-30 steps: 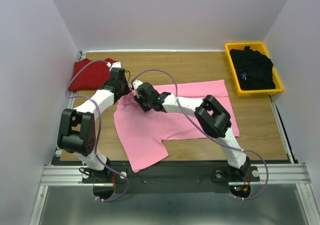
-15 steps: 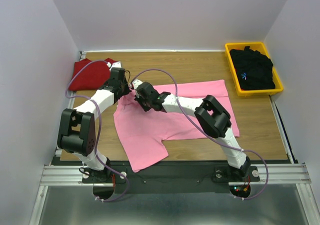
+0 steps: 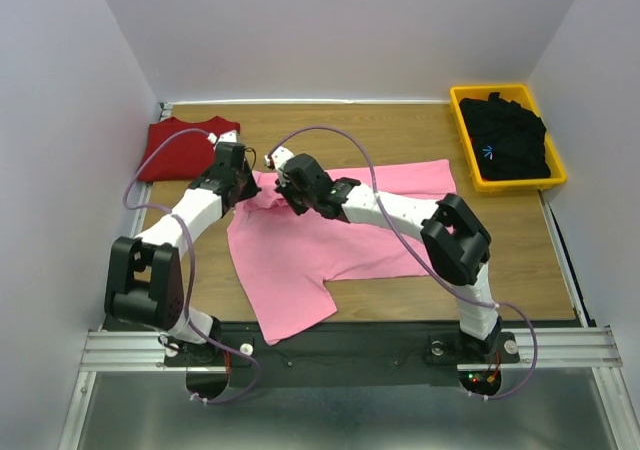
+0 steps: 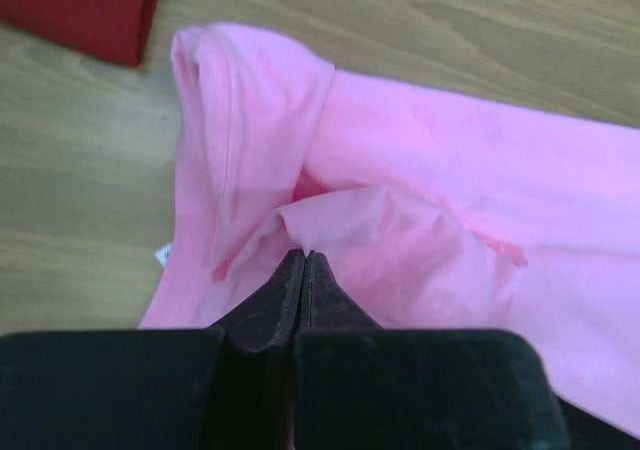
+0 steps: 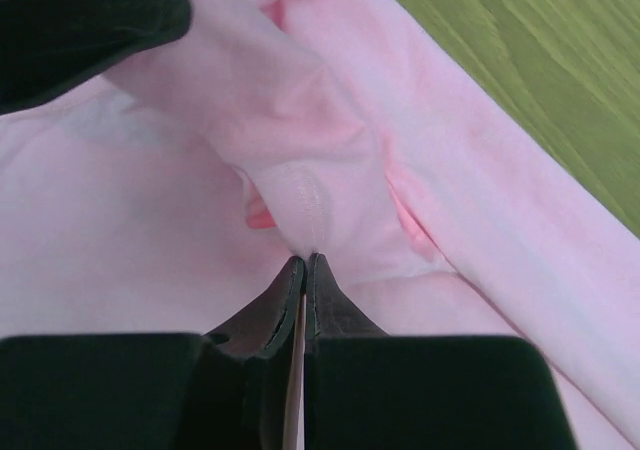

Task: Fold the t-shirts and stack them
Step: Fold the tshirt

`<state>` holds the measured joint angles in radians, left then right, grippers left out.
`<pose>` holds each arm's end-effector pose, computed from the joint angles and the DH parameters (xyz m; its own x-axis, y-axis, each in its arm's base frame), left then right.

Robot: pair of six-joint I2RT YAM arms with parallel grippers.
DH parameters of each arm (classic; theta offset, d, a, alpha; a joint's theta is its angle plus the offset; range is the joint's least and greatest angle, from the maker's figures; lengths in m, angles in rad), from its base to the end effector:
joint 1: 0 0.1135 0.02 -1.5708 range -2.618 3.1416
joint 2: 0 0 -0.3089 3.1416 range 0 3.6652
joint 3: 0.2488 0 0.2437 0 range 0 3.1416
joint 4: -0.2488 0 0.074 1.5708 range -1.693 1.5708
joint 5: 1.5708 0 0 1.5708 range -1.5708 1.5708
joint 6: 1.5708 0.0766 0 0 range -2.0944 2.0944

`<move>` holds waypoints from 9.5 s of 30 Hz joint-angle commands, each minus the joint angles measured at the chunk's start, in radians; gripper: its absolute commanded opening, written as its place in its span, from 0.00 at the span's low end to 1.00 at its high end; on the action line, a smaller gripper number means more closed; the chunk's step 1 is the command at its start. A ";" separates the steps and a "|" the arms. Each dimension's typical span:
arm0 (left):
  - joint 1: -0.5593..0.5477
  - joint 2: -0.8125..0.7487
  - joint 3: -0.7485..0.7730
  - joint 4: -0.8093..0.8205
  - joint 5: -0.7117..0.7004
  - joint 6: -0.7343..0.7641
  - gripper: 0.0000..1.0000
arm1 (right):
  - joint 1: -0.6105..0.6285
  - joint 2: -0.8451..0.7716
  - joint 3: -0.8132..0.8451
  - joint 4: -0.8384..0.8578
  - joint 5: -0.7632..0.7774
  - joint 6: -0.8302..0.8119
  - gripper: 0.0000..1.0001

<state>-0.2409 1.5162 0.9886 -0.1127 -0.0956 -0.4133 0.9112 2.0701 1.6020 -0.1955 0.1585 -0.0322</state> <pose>0.3493 -0.0783 0.2651 -0.5969 -0.2650 -0.7573 -0.0836 0.9593 -0.2699 0.3304 0.4064 0.2395 -0.3546 -0.5091 -0.7842 -0.7159 0.6874 -0.1225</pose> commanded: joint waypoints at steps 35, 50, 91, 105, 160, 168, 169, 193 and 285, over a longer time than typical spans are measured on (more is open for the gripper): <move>-0.009 -0.439 -0.419 -0.125 0.277 -0.274 0.00 | 0.009 -0.251 -0.224 -0.096 -0.149 -0.064 0.02; -0.009 -0.373 -0.461 -0.065 0.290 -0.286 0.30 | 0.008 -0.182 -0.275 -0.114 -0.224 -0.032 0.23; 0.158 0.312 0.197 0.044 -0.050 -0.119 0.28 | -0.793 -0.030 -0.122 -0.079 -0.165 0.479 0.43; 0.233 0.259 0.134 0.081 -0.107 -0.139 0.00 | -0.939 -0.010 -0.249 -0.027 -0.068 0.557 0.42; 0.216 0.305 0.211 0.050 -0.144 -0.151 0.00 | -0.989 0.027 -0.178 0.025 -0.024 0.477 0.37; 0.226 0.257 0.206 0.054 -0.147 -0.219 0.00 | -1.012 -0.010 -0.194 0.025 0.075 0.549 0.37; 0.226 0.256 0.215 0.061 -0.147 -0.216 0.00 | -1.015 -0.013 -0.189 0.024 0.073 0.551 0.37; 0.167 0.055 0.207 0.002 -0.130 -0.079 0.65 | -0.985 -0.267 -0.250 0.027 -0.356 0.512 0.38; -0.143 -0.231 -0.317 -0.268 -0.082 -0.303 0.49 | -1.038 -0.765 -0.726 -0.401 0.074 0.483 0.74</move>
<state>-0.3798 1.2758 0.6800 -0.4122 -0.1493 -0.7082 -0.1116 1.3453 0.8986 -0.5579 0.1547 0.4419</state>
